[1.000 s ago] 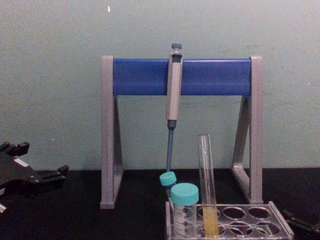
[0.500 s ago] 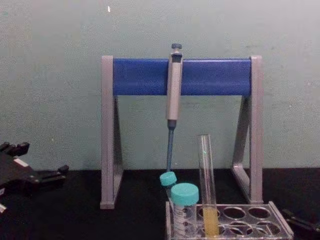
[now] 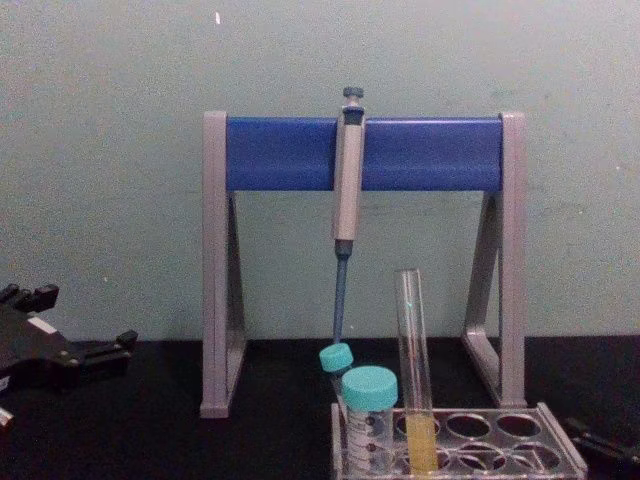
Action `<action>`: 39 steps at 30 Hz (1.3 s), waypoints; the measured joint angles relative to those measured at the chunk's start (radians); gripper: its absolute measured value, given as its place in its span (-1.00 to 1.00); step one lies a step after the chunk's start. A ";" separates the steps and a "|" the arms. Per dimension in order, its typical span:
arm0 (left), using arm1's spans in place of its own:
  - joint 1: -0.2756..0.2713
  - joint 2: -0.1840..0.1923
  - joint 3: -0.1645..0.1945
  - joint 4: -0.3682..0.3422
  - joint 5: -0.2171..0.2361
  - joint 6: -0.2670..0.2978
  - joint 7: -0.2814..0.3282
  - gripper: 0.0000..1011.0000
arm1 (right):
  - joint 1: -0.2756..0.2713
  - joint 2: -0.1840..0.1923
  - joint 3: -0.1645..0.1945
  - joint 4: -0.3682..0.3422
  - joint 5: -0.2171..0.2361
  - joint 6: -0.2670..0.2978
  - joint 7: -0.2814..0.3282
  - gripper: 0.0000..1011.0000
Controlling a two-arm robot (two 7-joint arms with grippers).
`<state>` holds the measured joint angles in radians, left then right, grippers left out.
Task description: Pick up the test tube from the test tube rack, shake it, then place it back into the test tube rack.
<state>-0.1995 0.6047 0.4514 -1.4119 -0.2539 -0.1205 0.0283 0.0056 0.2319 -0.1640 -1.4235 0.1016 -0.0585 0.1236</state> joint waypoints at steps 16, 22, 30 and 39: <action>0.000 0.000 0.000 0.000 0.000 0.000 0.000 0.98 | 0.000 0.000 0.000 0.000 0.000 0.000 0.000 0.98; 0.000 0.000 0.000 0.000 0.000 0.000 0.000 0.98 | 0.000 0.000 0.000 0.000 0.000 0.000 0.000 0.98; 0.000 0.000 0.000 0.000 0.000 0.000 0.000 0.98 | 0.000 0.000 0.000 0.000 0.000 0.000 0.000 0.98; 0.000 0.000 0.000 0.000 0.000 0.000 0.000 0.98 | 0.000 0.000 0.000 0.000 0.000 0.000 0.000 0.98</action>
<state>-0.1995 0.6047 0.4514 -1.4120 -0.2539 -0.1205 0.0283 0.0056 0.2319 -0.1640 -1.4235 0.1015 -0.0585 0.1237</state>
